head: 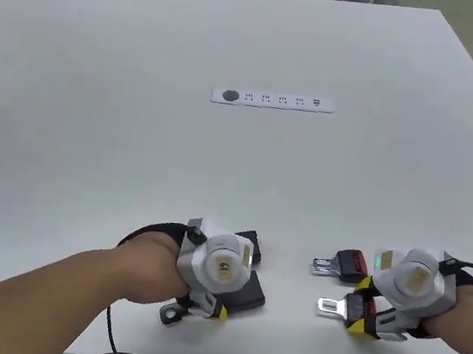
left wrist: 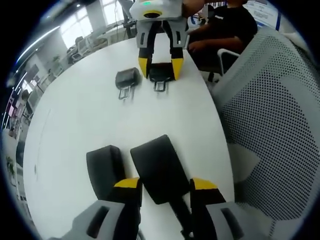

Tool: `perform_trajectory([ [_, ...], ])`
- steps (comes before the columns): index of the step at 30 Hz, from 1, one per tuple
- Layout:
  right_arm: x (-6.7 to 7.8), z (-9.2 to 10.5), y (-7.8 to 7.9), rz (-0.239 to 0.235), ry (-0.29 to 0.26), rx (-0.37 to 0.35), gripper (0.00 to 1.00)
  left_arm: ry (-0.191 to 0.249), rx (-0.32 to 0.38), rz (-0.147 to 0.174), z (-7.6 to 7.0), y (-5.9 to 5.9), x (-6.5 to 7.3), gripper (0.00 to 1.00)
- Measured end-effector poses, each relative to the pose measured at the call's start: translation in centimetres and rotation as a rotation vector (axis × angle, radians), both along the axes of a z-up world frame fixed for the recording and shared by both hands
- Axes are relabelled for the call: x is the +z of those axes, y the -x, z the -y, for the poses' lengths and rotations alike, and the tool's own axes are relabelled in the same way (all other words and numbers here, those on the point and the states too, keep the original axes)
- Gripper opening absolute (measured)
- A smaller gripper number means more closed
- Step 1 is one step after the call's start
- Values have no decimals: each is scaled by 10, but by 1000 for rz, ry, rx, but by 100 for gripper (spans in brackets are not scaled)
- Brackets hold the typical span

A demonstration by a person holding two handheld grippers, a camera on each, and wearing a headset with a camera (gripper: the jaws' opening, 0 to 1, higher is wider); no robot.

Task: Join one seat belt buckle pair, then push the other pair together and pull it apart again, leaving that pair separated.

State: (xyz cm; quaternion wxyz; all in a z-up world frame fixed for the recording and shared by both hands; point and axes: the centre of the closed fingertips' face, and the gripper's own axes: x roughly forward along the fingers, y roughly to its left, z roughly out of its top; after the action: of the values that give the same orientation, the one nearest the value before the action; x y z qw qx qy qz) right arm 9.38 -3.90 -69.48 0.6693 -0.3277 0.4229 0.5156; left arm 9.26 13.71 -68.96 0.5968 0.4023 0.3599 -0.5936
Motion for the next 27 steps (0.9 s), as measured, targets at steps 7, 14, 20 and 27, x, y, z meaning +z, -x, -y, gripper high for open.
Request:
perform_trajectory([
  [7,2,-1,2,-1,-1,3,35,3,25,-17,1,-1,0,38],
  [14,1,-1,1,-4,4,-1,35,3,13,-21,3,2,-1,37],
  [20,2,-10,-3,-3,-8,-13,35,-18,-18,-11,4,4,-2,35],
  [27,0,-36,-3,2,-25,12,35,-26,-14,-31,3,5,-2,34],
])
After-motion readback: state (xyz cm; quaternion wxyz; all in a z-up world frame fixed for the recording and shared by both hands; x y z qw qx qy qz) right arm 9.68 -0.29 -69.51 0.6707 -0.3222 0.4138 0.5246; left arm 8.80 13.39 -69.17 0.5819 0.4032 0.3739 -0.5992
